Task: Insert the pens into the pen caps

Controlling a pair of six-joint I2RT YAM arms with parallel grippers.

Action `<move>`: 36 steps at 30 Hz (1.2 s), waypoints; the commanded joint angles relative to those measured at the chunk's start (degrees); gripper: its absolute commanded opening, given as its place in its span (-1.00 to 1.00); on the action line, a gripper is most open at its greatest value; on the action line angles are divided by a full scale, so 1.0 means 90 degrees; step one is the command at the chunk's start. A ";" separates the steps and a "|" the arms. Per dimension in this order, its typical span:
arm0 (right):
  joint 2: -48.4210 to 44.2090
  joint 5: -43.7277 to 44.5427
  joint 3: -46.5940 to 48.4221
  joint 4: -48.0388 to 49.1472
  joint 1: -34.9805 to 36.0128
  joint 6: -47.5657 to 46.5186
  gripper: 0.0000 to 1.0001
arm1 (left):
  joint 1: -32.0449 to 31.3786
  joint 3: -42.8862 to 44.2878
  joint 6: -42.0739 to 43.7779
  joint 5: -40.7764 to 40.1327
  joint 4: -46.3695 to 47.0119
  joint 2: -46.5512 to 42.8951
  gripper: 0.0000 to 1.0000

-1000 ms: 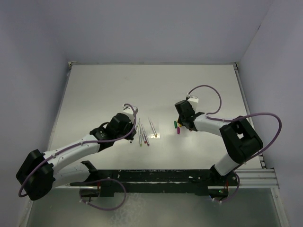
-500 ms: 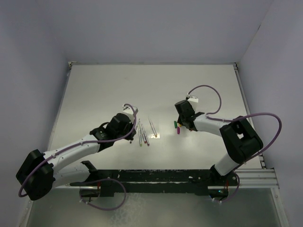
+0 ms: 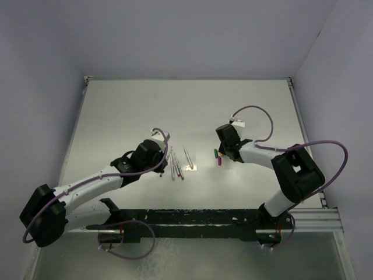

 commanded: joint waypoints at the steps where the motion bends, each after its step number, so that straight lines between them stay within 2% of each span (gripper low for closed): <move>1: 0.0222 -0.0552 -0.0317 -0.0831 0.0064 0.0192 -0.44 | -0.0027 0.0108 0.0021 -0.0059 0.0144 -0.0065 -1.00; 16: 0.0405 -0.0663 -0.0339 -0.0999 0.0227 0.0322 -0.47 | -0.0024 0.0105 0.0036 -0.0071 0.0144 -0.0055 -1.00; 18: 0.0467 -0.0635 -0.0340 -0.0999 0.0225 0.0337 -0.62 | -0.0029 0.0083 0.0032 -0.0086 0.0148 -0.0065 -1.00; 20: 0.0500 -0.0598 -0.0328 -0.0999 0.0241 0.0339 -0.98 | -0.0020 0.0079 0.0042 -0.0095 0.0144 -0.0069 -1.00; 21: 0.0497 -0.0568 -0.0318 -0.0994 0.0239 0.0340 -1.00 | -0.0028 0.0079 0.0048 -0.0097 0.0144 -0.0076 -1.00; 30: 0.0028 0.0160 0.0116 -0.1168 0.0237 0.0133 -1.00 | -0.0027 0.0066 0.0194 -0.0063 0.0316 0.0020 -1.00; 36: -0.1136 0.0352 0.0038 -0.0082 0.0242 -0.0564 -1.00 | -0.0029 0.0011 0.0288 0.0069 0.0762 0.0020 -1.00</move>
